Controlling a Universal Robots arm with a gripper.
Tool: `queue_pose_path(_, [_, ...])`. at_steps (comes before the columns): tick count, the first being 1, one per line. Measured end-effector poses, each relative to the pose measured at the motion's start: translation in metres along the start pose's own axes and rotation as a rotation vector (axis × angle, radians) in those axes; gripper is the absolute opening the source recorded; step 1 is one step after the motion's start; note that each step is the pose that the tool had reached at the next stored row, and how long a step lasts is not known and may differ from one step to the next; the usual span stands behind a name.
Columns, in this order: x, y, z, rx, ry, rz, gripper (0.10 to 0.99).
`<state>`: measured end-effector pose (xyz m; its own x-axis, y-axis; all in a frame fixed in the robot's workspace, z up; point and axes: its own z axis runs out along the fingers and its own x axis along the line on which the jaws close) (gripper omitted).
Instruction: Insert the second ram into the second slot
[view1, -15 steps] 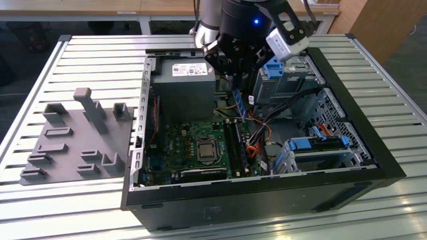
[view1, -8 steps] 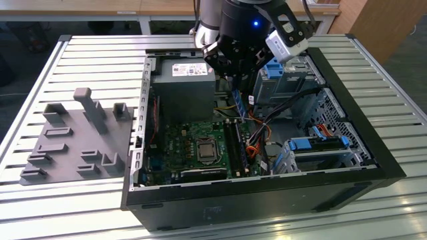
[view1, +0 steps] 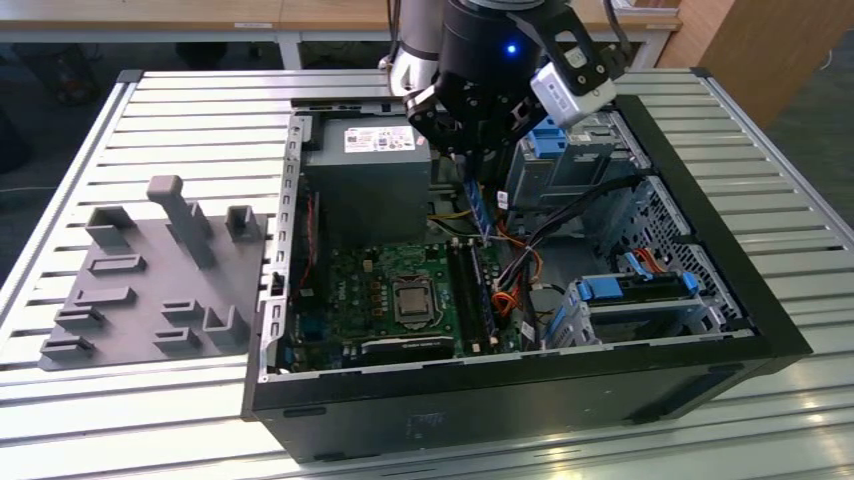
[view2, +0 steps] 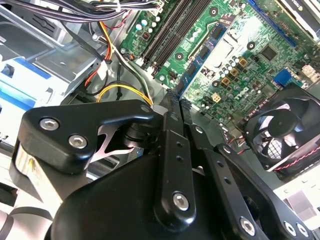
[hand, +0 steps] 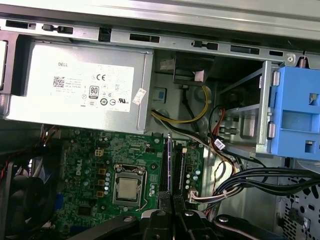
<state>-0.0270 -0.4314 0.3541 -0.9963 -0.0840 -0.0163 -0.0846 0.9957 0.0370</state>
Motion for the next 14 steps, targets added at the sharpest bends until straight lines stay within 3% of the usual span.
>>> queue_pose_path(14, [0.0001, -0.0002, 0.0039, 0.0, 0.0, 0.0, 0.133])
